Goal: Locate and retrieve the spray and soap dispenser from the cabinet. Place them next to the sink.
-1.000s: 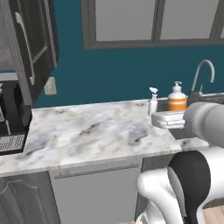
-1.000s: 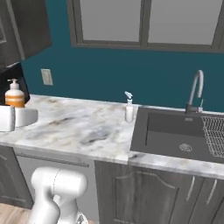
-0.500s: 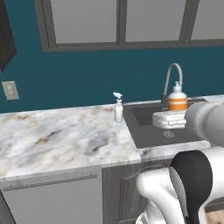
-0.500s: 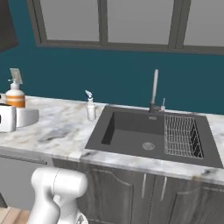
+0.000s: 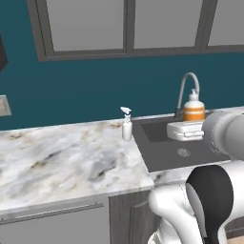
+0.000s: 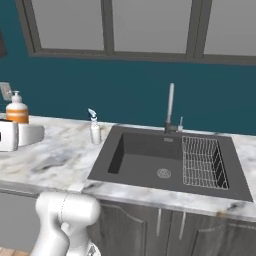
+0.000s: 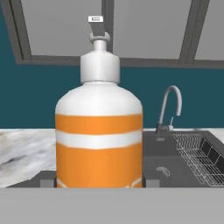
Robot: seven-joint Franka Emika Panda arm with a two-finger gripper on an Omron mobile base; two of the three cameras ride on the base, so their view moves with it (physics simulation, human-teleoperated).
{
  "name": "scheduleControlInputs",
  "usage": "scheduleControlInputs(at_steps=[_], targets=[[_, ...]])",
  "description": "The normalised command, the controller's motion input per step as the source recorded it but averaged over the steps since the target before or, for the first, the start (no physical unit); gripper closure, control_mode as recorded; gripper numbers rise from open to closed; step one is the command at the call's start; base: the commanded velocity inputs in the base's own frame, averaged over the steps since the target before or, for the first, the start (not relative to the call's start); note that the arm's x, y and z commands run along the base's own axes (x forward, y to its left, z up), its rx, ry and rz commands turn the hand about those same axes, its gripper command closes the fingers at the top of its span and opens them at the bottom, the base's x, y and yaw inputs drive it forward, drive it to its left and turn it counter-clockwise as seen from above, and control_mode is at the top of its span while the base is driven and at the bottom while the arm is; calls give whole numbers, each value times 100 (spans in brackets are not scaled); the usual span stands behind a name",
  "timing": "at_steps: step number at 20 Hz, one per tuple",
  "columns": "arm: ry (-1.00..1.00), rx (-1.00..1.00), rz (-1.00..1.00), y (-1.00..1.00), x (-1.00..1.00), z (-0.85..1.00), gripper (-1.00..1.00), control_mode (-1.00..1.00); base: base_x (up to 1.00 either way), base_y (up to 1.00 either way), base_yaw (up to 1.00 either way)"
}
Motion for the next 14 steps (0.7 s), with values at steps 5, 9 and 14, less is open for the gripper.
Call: scheduleControlInputs(at_steps=[5, 9, 14], targets=[[0, 0, 0, 0, 0, 0, 100, 100, 56, 26, -16], [0, 0, 0, 0, 0, 0, 100, 100, 35, 27, -13], [0, 0, 0, 0, 0, 0, 100, 100, 21, 30, -11]])
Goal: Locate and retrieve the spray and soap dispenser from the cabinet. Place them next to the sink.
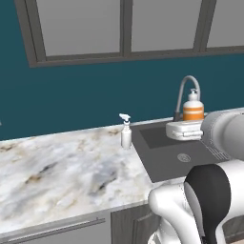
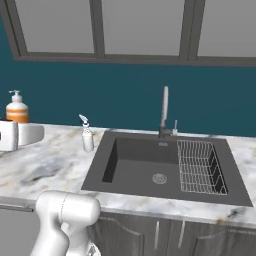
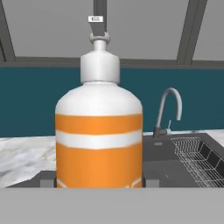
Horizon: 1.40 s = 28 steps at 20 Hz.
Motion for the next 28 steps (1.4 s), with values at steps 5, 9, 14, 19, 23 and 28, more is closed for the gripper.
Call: scheduleControlInputs(at_steps=[5, 9, 14, 19, 23, 28], targets=[[0, 0, 0, 0, 0, 0, 100, 100, 12, 10, -3], [0, 0, 0, 0, 3, 0, 100, -100, 0, 0, 0], [6, 3, 19, -8, 30, -12, 100, -100, 0, 0, 0], [11, 6, 33, -1, 37, -26, 100, -100, 0, 0, 0], [14, 6, 40, 3, 27, -32, 100, -100, 0, 0, 0], [3, 3, 46, 0, 33, -42, 100, -100, 0, 0, 0]])
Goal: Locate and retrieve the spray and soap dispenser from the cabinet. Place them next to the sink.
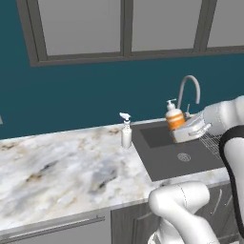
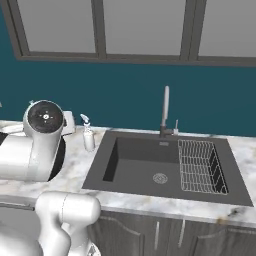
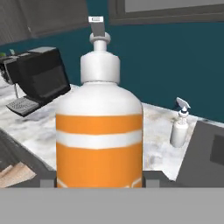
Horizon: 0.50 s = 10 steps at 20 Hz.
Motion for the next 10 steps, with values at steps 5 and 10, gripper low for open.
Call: scheduleControlInputs(at_steps=[5, 10], targets=[[-10, 2, 32, -19, 21, -34, 100, -100, 0, 0, 0], [-7, 0, 18, -6, 13, -20, 100, -100, 0, 0, 0]])
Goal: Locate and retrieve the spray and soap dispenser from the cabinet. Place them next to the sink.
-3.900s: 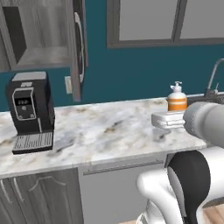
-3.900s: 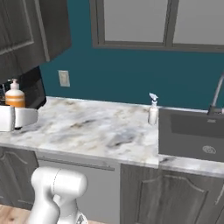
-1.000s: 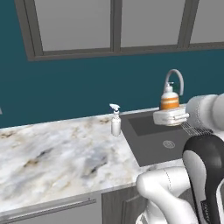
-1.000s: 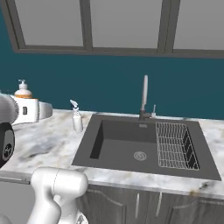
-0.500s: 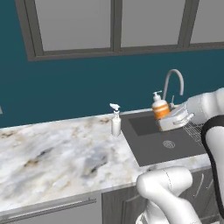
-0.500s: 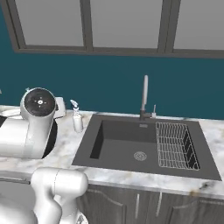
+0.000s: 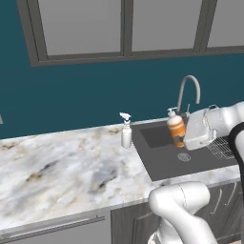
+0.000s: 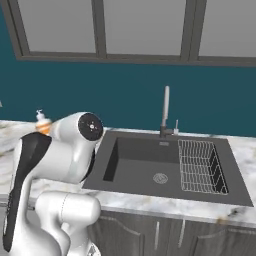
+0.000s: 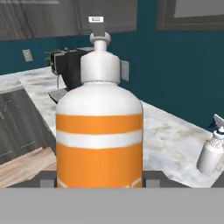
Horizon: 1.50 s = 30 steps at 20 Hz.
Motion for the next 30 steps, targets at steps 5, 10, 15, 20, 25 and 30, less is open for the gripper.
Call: scheduleControlInputs(at_steps=[5, 10, 15, 20, 25, 30], targets=[[-21, 8, 15, -1, 22, -34, 100, -100, 0, 0, 0], [-14, 5, 5, -9, 7, -33, 100, -100, 0, 0, 0], [1, 2, 10, 4, 2, -17, 100, -100, 0, 0, 0], [0, 13, 15, 11, 4, -36, 100, -100, 0, 0, 0], [-1, 13, 11, 11, 9, -36, 100, -100, 0, 0, 0], [-3, 5, 3, 19, 19, -16, 100, -100, 0, 0, 0]])
